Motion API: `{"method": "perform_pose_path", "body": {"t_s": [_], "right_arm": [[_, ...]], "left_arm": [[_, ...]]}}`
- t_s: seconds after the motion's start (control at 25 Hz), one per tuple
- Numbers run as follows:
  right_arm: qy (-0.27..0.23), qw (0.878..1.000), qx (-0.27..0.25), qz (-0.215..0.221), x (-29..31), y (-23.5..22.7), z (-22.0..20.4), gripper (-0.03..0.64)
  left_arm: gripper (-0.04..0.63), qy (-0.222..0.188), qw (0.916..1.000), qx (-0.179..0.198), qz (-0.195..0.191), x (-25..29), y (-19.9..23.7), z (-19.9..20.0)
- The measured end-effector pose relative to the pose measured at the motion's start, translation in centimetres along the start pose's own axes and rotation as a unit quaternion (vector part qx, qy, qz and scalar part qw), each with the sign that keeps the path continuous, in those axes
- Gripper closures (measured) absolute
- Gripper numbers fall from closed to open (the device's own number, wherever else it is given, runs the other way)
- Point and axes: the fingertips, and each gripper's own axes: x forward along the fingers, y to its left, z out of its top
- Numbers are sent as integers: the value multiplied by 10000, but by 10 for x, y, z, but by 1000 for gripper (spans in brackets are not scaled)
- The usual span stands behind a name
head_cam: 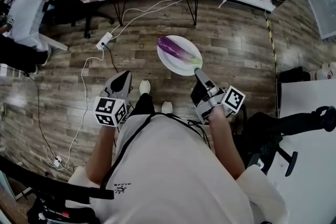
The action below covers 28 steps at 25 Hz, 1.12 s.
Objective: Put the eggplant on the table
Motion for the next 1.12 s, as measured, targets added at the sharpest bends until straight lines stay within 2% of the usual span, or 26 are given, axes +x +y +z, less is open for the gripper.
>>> {"method": "perform_pose_path", "body": {"t_s": [0.36,0.84,1.12], "right_arm": [[-67,10000,-41,26,15,-1,12,586],[-120,9999,-80,-35,74,-2,29,584],[-250,9996,-88,-53,113,1,49,584]], "left_arm": [[589,-38,9999,41,-98,18,7,8],[589,-14,9996,22,-294,64,54,30],[590,-1,9989,80,-470,101,83,56]]}}
